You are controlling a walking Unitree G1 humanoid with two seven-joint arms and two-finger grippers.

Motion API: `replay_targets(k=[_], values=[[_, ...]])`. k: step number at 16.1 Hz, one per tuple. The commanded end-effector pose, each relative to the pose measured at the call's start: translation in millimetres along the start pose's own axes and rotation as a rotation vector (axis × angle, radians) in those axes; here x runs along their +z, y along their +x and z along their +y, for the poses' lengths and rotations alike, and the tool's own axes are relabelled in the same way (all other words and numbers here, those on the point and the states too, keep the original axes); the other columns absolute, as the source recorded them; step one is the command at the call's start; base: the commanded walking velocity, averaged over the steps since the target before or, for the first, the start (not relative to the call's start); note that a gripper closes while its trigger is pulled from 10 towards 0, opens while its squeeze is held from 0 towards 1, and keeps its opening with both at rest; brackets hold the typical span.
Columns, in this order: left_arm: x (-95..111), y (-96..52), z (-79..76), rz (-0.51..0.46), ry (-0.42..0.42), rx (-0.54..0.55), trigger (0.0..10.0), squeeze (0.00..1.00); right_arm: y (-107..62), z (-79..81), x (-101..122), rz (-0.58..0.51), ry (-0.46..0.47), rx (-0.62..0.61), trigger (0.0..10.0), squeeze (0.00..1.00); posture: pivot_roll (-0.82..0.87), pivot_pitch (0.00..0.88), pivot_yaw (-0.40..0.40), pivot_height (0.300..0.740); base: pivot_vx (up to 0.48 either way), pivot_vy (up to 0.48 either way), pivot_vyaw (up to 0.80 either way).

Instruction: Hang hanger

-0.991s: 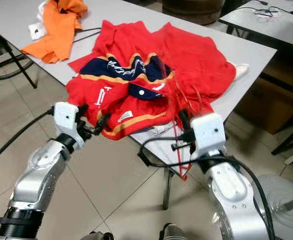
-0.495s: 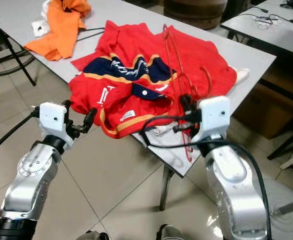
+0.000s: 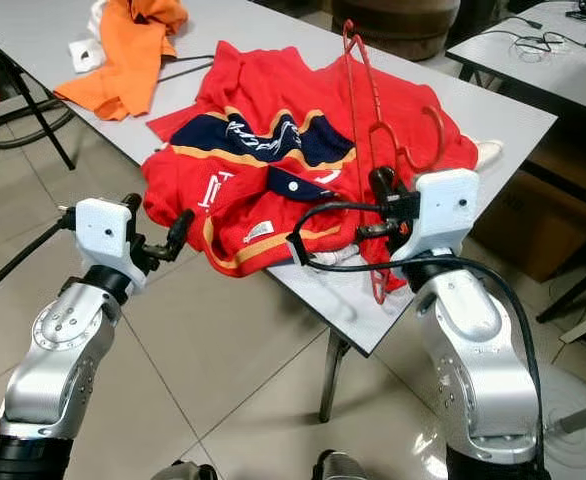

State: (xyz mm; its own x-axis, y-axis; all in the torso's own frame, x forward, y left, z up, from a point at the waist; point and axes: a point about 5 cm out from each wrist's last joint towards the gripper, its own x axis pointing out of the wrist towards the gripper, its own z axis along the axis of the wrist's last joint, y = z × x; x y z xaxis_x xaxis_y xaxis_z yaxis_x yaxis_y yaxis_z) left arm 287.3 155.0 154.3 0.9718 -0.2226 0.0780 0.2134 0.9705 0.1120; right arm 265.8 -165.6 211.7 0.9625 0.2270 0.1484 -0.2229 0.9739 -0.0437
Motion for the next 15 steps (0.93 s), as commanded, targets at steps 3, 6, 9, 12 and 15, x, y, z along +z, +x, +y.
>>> replay_targets(k=[3,6,9,12,15], values=[[13.8,10.2,-3.4,-0.046,0.004,-0.039,10.0,0.0,7.6,-8.5,20.2,-0.053,0.061,0.0,10.0,0.0,-0.09,0.12,0.012,0.74,0.0,0.0,0.0],[9.0,4.1,-6.0,-0.028,-0.014,-0.071,10.0,0.0,-0.3,-7.4,14.7,-0.027,-0.004,0.005,10.0,0.0,-0.08,0.131,0.043,0.74,0.0,0.0,0.0],[14.0,10.6,-10.2,-0.046,-0.026,-0.07,10.0,0.0,3.6,-1.6,16.6,-0.028,-0.026,0.014,10.0,0.0,-0.08,0.129,0.045,0.74,0.0,0.0,0.0],[10.3,6.6,-18.3,-0.044,-0.041,-0.102,10.0,0.0,2.3,2.1,16.6,-0.044,-0.052,0.032,10.0,0.0,-0.08,0.126,0.058,0.74,0.0,0.0,0.0],[8.3,9.4,-17.7,-0.035,-0.051,-0.095,10.0,0.0,5.5,2.7,15.2,-0.043,-0.039,0.03,10.0,0.0,-0.08,0.13,0.063,0.74,0.0,0.0,0.0]])
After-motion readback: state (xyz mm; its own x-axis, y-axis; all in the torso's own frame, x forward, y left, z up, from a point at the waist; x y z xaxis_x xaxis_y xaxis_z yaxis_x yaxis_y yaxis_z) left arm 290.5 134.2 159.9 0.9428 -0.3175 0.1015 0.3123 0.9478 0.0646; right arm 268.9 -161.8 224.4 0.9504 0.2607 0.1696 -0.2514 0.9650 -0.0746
